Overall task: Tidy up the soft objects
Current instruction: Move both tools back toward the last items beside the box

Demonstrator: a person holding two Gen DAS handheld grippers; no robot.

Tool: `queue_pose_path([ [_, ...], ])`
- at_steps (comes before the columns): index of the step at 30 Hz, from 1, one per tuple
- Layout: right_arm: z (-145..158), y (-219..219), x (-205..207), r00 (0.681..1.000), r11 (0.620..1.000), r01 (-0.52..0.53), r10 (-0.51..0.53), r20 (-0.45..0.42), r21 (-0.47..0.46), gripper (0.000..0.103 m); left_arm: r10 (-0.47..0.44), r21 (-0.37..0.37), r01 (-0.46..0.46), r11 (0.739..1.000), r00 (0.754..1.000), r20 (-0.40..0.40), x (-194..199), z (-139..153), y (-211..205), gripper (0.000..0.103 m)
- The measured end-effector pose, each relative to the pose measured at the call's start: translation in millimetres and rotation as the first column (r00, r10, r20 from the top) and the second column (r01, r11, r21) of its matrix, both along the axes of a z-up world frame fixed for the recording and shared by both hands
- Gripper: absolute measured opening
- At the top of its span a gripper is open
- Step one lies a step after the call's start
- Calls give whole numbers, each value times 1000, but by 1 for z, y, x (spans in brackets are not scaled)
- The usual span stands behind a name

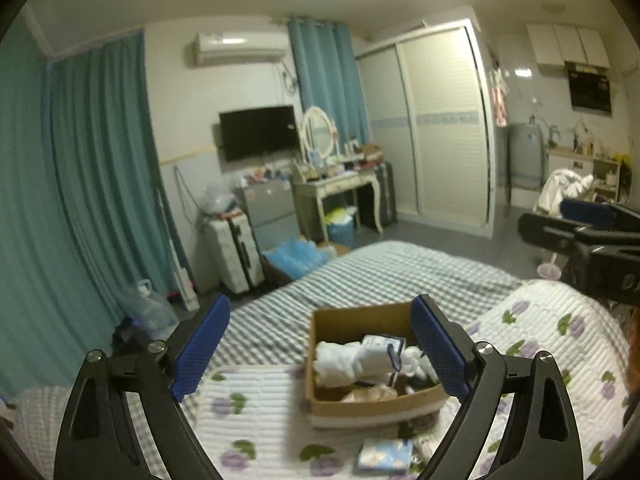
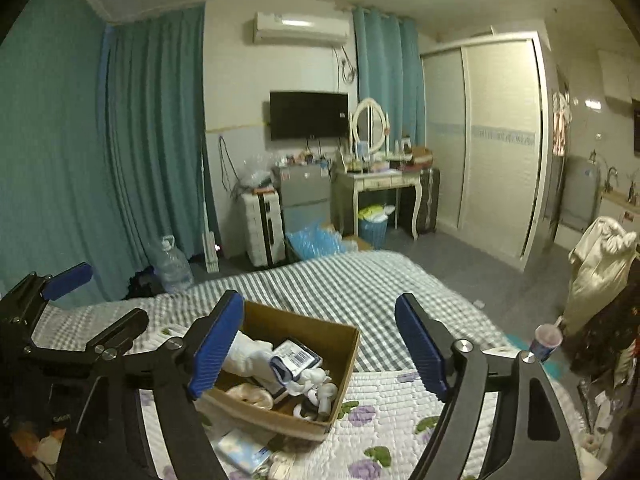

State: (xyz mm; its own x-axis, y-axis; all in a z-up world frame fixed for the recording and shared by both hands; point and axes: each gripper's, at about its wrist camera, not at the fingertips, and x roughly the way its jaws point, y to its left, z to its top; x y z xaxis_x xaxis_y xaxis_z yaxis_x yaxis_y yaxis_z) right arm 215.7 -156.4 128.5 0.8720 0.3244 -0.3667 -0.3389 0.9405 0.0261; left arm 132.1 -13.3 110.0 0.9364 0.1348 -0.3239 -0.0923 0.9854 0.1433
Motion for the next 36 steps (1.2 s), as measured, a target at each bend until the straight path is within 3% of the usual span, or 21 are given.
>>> queue_pose_path([
  [7,38,-9,-80,997,1000,-27,27,77,0,103,39,-20,-37,999,994,107,-70,23,11,94],
  [14,8,-6,-116,996,998,-69,69,56,5,103,16,-112,-3,994,993,116,-101,0,27,94],
  [19,-48,5,-105,997,997,-79,79,-10,-14,103,32,-169,-23,985,998,54,-90,-44,42,94],
  [26,-148,27,-52,984,991,-95,79,-161,-96,101,49,-225,-77,971,991,-128,-31,-135,60,94],
  [28,-176,31,-36,977,988,-100,75,-200,-116,93,43,-226,-81,971,985,-165,-18,-157,60,94],
  [30,-202,34,-20,966,986,-112,79,-247,-122,76,34,-227,-79,971,980,-197,-5,-176,58,94],
  [36,-261,40,16,929,987,-129,88,-359,-93,59,5,-226,-64,972,968,-252,18,-217,49,94],
])
